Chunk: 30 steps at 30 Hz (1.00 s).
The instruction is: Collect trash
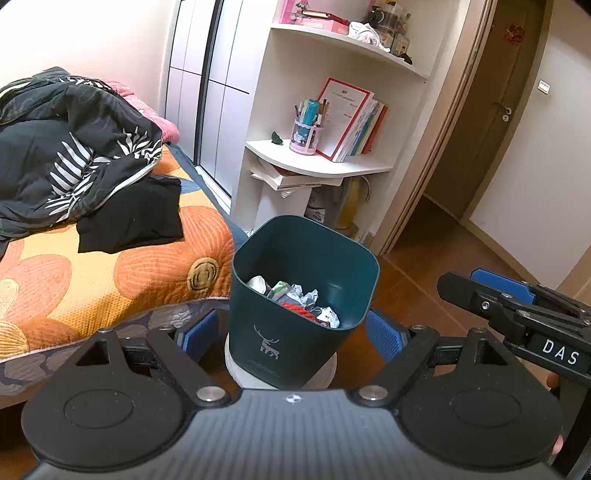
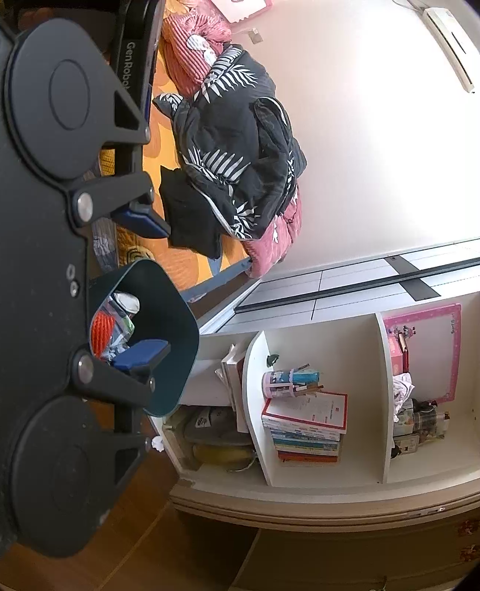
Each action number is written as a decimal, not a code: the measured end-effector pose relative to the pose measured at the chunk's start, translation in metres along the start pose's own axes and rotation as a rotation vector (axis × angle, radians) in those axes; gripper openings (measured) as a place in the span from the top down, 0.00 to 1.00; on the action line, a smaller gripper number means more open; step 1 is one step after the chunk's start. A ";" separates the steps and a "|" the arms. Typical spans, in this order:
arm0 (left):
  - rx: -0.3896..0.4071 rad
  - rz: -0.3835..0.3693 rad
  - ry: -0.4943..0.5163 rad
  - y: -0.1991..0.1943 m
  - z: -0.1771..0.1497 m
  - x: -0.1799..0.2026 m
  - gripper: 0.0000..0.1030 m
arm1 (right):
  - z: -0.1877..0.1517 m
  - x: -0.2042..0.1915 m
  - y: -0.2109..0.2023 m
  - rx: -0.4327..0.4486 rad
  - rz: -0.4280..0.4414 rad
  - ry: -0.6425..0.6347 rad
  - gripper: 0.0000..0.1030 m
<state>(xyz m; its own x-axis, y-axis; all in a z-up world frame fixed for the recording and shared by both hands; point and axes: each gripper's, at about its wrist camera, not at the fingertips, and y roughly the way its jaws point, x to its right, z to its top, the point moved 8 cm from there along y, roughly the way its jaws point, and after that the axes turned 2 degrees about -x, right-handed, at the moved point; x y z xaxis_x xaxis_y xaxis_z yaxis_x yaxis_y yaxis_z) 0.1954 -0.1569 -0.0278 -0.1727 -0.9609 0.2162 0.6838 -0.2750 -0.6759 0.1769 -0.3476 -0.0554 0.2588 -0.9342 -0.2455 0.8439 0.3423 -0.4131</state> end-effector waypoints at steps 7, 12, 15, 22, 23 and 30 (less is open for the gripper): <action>0.001 0.002 0.000 0.001 -0.001 0.001 0.15 | -0.001 -0.003 0.003 -0.025 0.021 0.008 0.41; -0.010 -0.013 -0.019 0.004 -0.003 0.000 0.15 | -0.003 -0.003 0.004 -0.036 0.018 0.009 0.41; -0.011 -0.014 -0.034 0.006 -0.003 -0.001 0.15 | -0.004 -0.003 0.004 -0.040 0.018 0.013 0.41; -0.007 -0.019 -0.040 0.006 -0.005 -0.002 0.00 | -0.005 -0.002 0.008 -0.055 0.013 0.019 0.41; -0.005 -0.018 -0.040 0.005 -0.005 -0.001 0.00 | -0.005 -0.001 0.007 -0.055 0.011 0.023 0.41; 0.004 -0.018 -0.012 0.003 -0.005 0.003 0.00 | -0.005 -0.001 0.007 -0.064 -0.003 0.025 0.41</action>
<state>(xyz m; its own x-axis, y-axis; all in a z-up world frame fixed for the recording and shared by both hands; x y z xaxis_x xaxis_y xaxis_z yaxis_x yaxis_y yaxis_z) 0.1937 -0.1606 -0.0332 -0.1765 -0.9553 0.2372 0.6836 -0.2923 -0.6688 0.1804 -0.3438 -0.0629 0.2442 -0.9326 -0.2657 0.8127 0.3463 -0.4686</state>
